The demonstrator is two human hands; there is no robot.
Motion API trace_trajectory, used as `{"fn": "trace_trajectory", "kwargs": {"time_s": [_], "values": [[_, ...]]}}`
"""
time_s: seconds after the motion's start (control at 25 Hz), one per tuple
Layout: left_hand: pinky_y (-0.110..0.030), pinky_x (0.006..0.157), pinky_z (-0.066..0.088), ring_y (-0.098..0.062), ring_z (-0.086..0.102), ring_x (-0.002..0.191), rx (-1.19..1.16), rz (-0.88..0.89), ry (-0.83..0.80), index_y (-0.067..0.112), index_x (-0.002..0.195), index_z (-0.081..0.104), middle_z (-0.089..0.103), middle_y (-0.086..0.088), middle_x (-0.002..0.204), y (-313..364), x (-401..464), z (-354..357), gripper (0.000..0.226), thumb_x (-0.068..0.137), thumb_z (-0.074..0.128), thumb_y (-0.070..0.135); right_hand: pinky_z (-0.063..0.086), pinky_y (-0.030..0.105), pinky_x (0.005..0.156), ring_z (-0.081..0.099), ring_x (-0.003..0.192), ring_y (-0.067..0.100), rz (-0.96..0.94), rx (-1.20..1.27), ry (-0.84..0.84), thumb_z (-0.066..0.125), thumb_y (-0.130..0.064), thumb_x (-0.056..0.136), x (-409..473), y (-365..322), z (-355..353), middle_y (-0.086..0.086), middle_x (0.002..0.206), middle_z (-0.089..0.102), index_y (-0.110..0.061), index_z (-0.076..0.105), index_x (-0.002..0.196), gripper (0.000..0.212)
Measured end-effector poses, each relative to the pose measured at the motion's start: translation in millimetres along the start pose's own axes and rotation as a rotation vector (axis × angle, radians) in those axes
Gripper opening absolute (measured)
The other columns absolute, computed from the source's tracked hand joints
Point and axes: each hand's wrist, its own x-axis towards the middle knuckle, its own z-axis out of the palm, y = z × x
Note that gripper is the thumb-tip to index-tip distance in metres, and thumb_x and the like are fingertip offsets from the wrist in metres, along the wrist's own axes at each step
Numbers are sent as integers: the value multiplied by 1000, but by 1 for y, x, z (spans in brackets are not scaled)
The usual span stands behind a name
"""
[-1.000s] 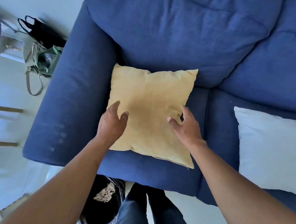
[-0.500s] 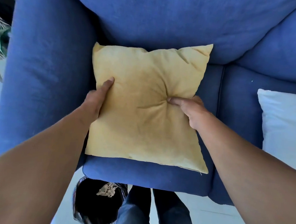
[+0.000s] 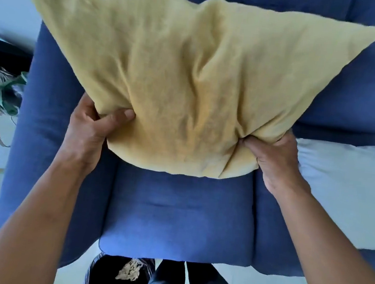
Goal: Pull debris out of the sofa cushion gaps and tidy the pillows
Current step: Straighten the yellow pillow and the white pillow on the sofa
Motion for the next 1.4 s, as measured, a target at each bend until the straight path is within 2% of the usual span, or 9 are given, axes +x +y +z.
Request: {"fn": "trace_trajectory", "kwargs": {"time_s": [0.12,0.2,0.28,0.44,0.8,1.0,1.12,1.28,1.4], "values": [[-41,100,53,-21,65,120,151,-41,6,17,138,52,68,-3,130,-18,38,5,73,74,88,17,59,26,86,71,99,5,67,-131,22,89,-1,67,43,12,16,-8,108,73,-21,61,123,66],[-42,101,54,-14,68,112,255,-192,14,22,136,55,72,6,121,-41,53,11,82,64,93,22,58,33,80,69,103,16,199,-243,-6,91,-6,60,65,29,29,-4,109,71,-19,60,127,74],[-45,100,55,-13,70,108,296,-275,8,24,133,60,75,8,115,-58,58,15,83,57,94,26,58,35,72,69,104,26,293,-329,-13,89,-12,58,71,43,37,1,109,72,-23,62,114,63],[-39,92,58,-12,71,105,212,-158,149,27,127,60,75,9,112,-43,53,20,63,69,86,28,61,39,80,68,94,18,283,-218,10,87,-11,69,73,37,37,-4,99,72,-31,59,91,40],[-42,94,55,-15,62,109,390,-177,179,29,124,49,62,13,113,-43,46,20,56,80,80,45,55,32,81,64,102,21,229,-315,45,83,-22,73,52,35,33,-4,108,67,-25,57,115,49],[-36,100,46,-14,53,124,652,-41,247,26,147,39,50,6,142,-33,-1,32,75,85,72,52,53,23,86,66,108,9,151,-255,107,76,-30,85,2,18,5,-10,121,67,-25,60,131,48],[-30,91,46,-10,57,117,684,50,231,23,143,49,53,7,139,-23,-41,56,58,92,67,45,51,15,78,64,113,7,116,-250,122,74,-34,89,-32,10,-27,-8,126,64,-22,57,139,54],[-29,65,51,-17,68,88,643,-76,-8,30,111,70,71,7,93,-28,-79,101,21,94,65,40,57,40,99,67,112,8,147,-285,149,73,-41,82,-63,13,-81,-6,123,71,-34,66,111,30],[-21,61,47,-11,66,82,697,-133,-148,31,96,71,71,10,89,-42,-98,145,7,93,65,33,57,42,98,68,109,9,181,-323,195,72,-40,83,-79,19,-129,-9,118,72,-35,68,104,22]]}}
